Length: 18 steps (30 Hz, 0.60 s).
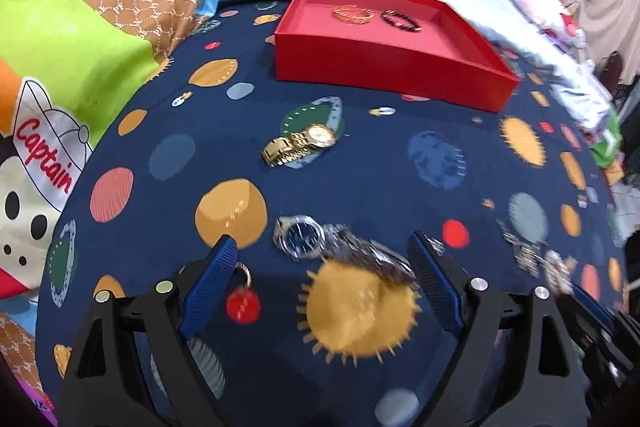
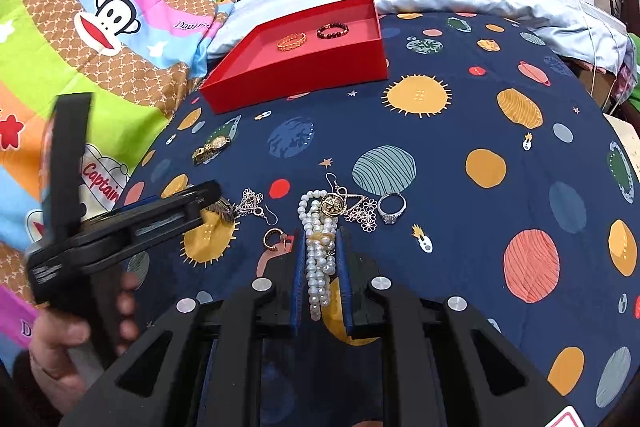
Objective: Organize jewelry
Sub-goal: 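Grasp the silver watch with the left gripper while the right holds the pearl necklace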
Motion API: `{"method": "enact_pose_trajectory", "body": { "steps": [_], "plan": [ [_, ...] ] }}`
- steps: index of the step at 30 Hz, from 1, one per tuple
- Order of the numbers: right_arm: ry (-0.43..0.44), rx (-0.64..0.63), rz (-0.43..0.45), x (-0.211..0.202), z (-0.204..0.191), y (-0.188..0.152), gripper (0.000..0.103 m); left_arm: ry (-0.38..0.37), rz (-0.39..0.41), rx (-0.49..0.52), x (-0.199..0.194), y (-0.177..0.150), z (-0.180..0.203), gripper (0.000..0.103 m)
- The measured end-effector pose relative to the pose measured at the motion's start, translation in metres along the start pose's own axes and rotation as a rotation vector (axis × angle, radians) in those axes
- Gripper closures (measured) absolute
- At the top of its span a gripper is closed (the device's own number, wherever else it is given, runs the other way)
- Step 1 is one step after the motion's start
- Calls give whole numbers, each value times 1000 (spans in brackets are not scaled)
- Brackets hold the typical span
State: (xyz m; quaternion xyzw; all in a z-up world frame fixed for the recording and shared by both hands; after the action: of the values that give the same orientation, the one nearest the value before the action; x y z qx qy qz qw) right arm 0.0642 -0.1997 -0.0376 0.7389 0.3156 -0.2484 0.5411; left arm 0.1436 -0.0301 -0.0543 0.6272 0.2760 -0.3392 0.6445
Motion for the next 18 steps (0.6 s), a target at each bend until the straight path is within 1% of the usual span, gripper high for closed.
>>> {"method": "enact_pose_trajectory", "body": {
  "steps": [3,5,9,10,14,15,17,18],
  "plan": [
    [4,6,-4,1,1,-1,89,40,-17,3,12,-2,-3,18],
    [8,12,-7,1,2,-1,89,64,-15,28,13,-5,-5,18],
    [15,16,-7,1,2,-1,89,43,-24,45,5,-12,-19,18],
    [17,15,-7,1,2,-1,89,39,-25,46,3,-14,-22,19],
    [24,10,-10,2,-3,-2,89,5,-18,59,-3,-17,-28,33],
    [25,8,-11,2,-4,-2,89,-14,-14,55,-3,-15,-28,35],
    [27,4,-12,2,-7,-2,89,-47,-9,53,-3,-12,-26,45],
    [28,2,-12,2,-8,-2,89,-63,-9,53,-3,-11,-24,48]
  ]
}}
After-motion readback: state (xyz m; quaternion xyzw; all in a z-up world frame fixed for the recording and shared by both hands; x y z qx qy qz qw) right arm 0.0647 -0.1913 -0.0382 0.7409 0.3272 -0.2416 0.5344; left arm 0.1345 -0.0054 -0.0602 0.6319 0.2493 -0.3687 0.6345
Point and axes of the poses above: each gripper's, at about its wrist camera, not at the fingertips, and x roughly the way its jaws point, z to its right, y to its top, the point moved 3 cm from there along x, roughly the way its jaws point, and after that the axes turned 5 degrees about z, right-handed, at the moved point
